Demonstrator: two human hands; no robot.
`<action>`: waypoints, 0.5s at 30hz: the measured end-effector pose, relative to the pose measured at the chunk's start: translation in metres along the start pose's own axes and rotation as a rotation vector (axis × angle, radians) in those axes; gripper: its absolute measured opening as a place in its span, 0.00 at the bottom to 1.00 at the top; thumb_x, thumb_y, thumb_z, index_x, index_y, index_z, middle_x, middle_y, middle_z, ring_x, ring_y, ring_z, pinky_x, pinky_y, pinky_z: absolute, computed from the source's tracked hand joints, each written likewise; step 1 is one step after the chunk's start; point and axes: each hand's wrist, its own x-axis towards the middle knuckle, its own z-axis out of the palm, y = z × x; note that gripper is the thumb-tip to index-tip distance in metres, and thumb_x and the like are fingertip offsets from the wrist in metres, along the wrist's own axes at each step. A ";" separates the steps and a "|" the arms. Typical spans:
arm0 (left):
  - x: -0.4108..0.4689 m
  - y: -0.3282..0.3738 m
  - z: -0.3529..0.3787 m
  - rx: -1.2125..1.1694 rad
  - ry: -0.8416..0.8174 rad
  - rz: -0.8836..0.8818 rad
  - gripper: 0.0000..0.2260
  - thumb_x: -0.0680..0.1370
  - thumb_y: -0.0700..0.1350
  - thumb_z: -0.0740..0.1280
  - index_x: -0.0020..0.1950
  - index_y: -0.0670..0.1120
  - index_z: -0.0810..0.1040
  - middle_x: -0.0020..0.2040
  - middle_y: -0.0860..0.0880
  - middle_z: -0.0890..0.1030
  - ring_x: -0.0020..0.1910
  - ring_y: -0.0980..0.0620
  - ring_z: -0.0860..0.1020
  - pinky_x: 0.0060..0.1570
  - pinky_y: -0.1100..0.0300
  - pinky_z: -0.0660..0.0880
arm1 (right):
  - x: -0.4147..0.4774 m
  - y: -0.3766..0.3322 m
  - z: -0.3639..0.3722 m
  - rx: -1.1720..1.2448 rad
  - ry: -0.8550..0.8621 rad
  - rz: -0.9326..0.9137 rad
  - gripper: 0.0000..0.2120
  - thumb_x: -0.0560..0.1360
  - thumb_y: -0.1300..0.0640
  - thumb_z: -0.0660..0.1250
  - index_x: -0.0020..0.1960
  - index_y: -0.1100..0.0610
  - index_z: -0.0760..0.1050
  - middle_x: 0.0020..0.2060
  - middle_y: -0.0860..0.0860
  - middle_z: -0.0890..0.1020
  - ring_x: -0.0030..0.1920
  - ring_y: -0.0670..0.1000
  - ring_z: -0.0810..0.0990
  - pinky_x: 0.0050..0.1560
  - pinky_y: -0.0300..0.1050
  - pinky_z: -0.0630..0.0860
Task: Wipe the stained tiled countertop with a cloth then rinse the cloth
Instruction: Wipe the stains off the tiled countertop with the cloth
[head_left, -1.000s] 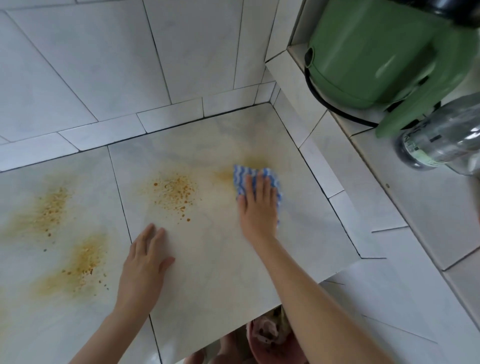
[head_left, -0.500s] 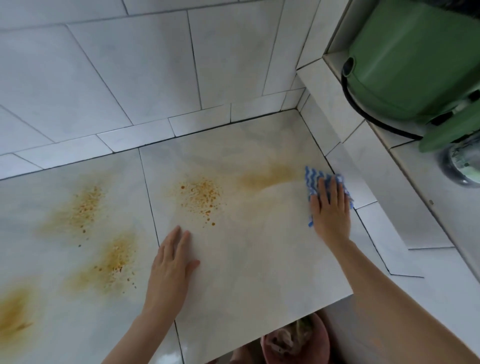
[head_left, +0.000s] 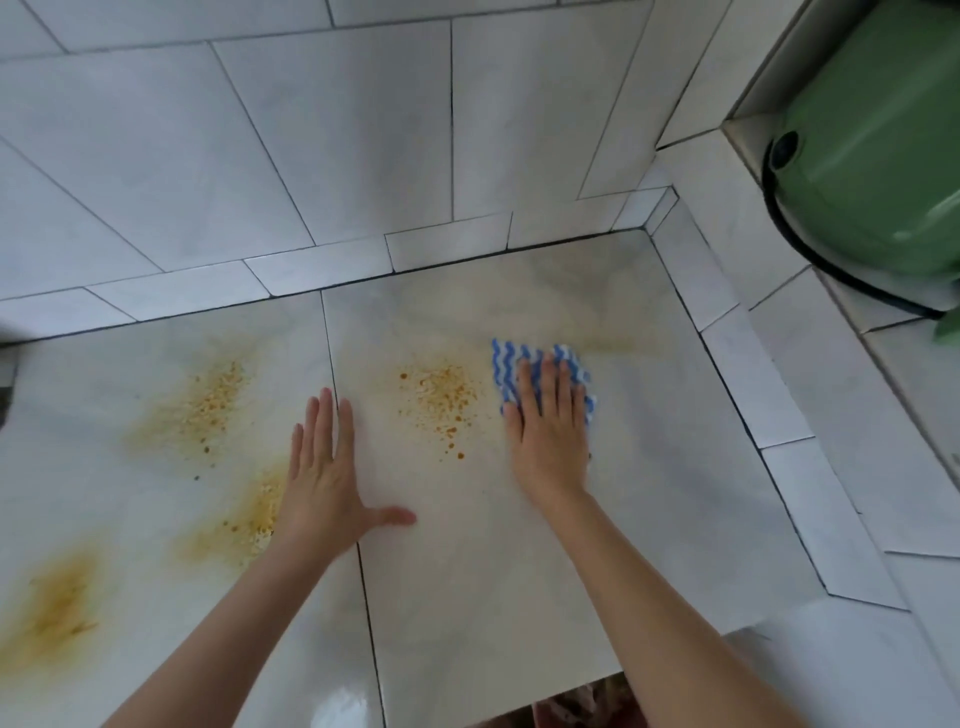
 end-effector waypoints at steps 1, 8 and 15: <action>0.004 0.001 -0.004 0.011 -0.041 -0.003 0.64 0.52 0.78 0.57 0.70 0.42 0.27 0.71 0.44 0.26 0.70 0.48 0.26 0.71 0.53 0.32 | -0.006 -0.006 0.001 0.004 -0.005 -0.052 0.26 0.80 0.47 0.44 0.76 0.55 0.56 0.75 0.56 0.59 0.75 0.56 0.55 0.73 0.51 0.45; 0.017 0.002 -0.013 -0.027 -0.248 -0.067 0.70 0.48 0.79 0.61 0.68 0.40 0.24 0.69 0.41 0.23 0.68 0.45 0.24 0.71 0.52 0.33 | -0.013 0.045 0.002 -0.037 0.034 -0.156 0.26 0.81 0.44 0.43 0.76 0.52 0.55 0.75 0.54 0.58 0.75 0.55 0.53 0.73 0.52 0.50; 0.019 0.003 -0.019 -0.006 -0.320 -0.063 0.70 0.48 0.80 0.59 0.67 0.40 0.22 0.66 0.41 0.20 0.66 0.44 0.22 0.71 0.51 0.31 | 0.005 0.132 -0.018 -0.174 -0.036 -0.040 0.25 0.82 0.52 0.44 0.72 0.64 0.60 0.72 0.66 0.60 0.72 0.69 0.55 0.68 0.67 0.60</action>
